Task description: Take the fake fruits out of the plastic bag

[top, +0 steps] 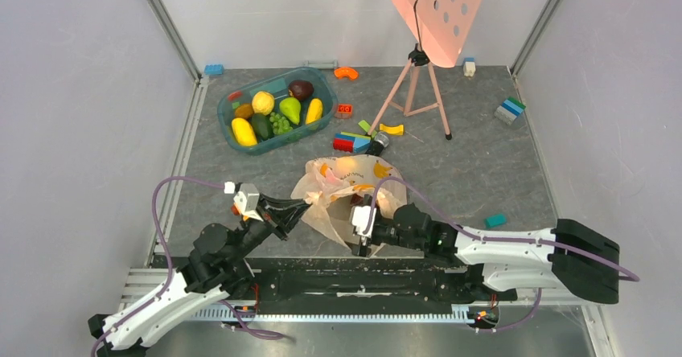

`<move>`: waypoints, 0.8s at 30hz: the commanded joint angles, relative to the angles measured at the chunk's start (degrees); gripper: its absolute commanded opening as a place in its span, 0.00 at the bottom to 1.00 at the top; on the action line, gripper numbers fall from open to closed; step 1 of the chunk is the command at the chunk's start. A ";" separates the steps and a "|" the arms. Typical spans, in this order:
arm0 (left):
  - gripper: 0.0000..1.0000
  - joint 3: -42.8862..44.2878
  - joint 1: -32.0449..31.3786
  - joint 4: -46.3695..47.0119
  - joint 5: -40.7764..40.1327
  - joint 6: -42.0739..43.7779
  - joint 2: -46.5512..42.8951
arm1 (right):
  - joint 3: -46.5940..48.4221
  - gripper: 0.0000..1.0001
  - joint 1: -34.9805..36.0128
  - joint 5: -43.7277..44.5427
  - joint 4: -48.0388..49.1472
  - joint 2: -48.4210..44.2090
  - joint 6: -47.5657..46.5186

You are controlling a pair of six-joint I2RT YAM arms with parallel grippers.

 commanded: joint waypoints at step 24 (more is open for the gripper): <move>0.02 -1.12 0.25 -7.25 -8.17 -4.75 -8.58 | 6.59 0.94 13.03 0.55 10.65 18.66 1.32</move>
